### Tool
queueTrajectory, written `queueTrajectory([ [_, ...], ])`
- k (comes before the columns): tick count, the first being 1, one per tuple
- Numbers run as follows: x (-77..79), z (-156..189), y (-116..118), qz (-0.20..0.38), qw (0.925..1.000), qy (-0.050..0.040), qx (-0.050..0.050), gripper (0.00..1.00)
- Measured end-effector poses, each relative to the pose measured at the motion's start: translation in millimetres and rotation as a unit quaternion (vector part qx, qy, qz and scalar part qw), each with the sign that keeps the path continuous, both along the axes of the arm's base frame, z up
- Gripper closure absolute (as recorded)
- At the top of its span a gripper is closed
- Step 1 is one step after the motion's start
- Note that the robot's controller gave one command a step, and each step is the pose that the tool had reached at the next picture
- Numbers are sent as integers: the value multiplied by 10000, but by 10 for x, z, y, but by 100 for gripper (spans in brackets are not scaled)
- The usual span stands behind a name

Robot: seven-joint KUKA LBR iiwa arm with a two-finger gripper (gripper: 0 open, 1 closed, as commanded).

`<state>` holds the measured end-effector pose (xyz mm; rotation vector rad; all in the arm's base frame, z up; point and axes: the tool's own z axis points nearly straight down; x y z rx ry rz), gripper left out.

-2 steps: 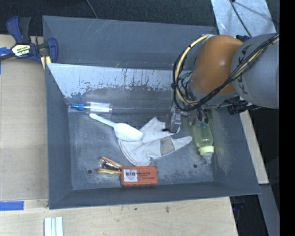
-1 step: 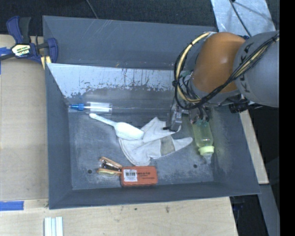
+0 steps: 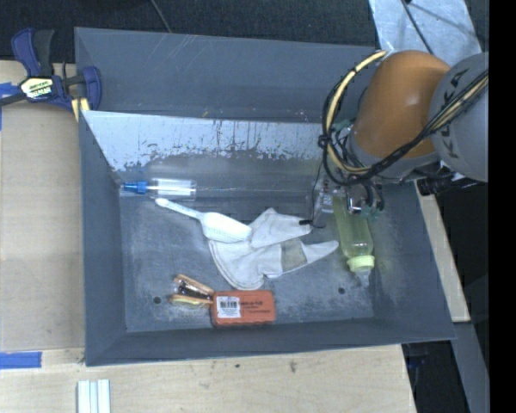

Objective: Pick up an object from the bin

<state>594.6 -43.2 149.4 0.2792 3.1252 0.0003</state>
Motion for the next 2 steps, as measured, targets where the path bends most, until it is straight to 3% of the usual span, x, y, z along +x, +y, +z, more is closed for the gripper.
queueTrajectory([
  [1, 53, 224, 235, -42, 10000, -10, 5, 0],
  [2, 49, 218, 225, -43, 10000, -3, -1, 0],
])
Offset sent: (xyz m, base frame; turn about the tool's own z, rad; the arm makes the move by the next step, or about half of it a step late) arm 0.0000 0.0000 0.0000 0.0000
